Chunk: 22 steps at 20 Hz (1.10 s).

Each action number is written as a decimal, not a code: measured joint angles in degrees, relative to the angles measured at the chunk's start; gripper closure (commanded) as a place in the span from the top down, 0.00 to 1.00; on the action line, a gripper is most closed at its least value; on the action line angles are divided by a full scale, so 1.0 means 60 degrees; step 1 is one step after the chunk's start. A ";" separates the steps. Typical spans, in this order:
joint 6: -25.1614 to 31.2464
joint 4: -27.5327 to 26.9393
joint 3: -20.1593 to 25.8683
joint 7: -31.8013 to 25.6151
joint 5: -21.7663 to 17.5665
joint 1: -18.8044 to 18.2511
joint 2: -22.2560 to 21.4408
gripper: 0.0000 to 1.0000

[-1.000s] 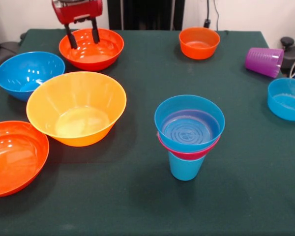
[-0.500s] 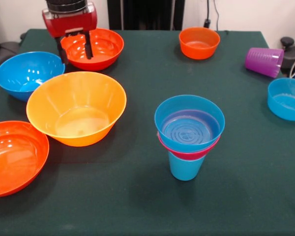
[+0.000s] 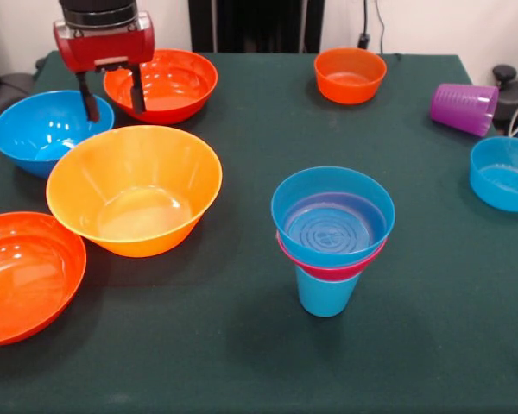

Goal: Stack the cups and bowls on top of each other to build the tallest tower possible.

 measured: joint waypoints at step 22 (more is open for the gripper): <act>-0.1208 0.0876 -0.1745 0.0000 -0.0948 -0.0337 -0.0581 1.00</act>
